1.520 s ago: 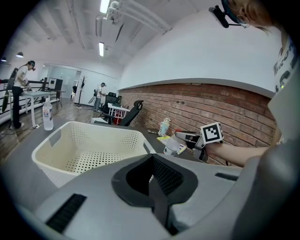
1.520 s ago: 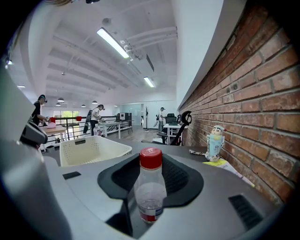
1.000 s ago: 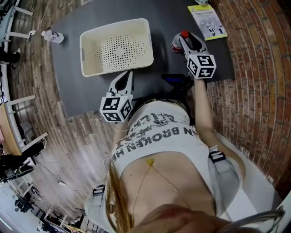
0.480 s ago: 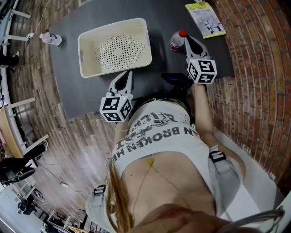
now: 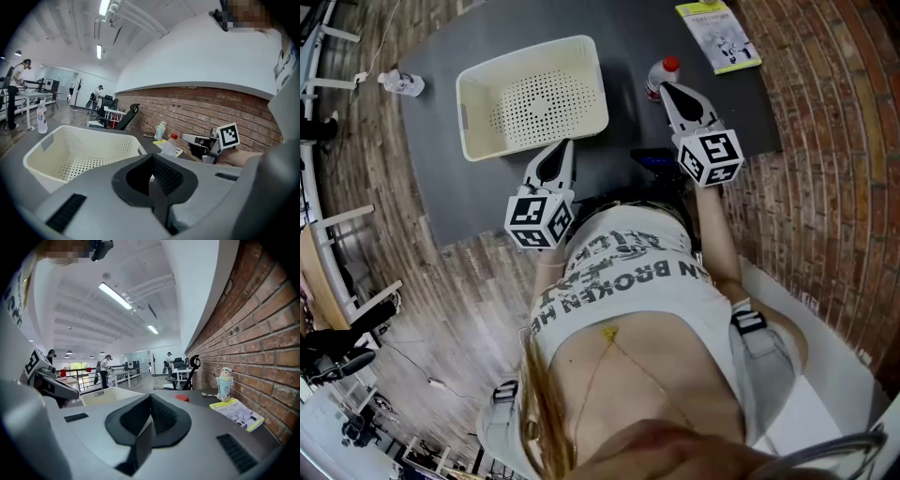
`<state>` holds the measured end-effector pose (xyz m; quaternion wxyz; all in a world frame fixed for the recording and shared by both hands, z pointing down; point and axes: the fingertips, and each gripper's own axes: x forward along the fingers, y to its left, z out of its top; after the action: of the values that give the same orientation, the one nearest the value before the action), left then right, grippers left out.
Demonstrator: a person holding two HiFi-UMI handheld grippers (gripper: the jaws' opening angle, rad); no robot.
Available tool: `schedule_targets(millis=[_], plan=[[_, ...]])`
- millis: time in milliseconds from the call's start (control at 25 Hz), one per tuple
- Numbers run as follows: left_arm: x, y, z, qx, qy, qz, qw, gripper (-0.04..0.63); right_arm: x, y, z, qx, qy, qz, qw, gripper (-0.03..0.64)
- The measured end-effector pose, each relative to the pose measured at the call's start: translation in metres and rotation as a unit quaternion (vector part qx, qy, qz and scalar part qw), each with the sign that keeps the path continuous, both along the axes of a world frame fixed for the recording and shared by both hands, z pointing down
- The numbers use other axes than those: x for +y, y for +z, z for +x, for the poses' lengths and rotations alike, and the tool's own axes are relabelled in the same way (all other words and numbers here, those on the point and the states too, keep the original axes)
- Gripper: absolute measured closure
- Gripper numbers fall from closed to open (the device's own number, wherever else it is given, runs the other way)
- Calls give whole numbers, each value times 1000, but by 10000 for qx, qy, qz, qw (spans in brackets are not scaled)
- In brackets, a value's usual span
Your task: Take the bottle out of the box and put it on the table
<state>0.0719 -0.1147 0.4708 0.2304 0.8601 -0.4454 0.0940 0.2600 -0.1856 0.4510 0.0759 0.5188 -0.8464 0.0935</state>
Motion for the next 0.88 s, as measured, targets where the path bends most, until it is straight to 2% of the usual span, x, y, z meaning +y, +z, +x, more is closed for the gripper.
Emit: schedule_targets(millis=[280,480,880], plan=[[-5,-12,10,82,90,196,9997,591,24,-8,-60,-240,-853,-30,9961,607],[-9,-22,9,92,-32,396,9992,591,37,-21,-99,-515,-1385,28,9890,607],[-12,-56,2,156,-165,838,9962,591,50,-55,-138,-612,-1928,326,9788,607]])
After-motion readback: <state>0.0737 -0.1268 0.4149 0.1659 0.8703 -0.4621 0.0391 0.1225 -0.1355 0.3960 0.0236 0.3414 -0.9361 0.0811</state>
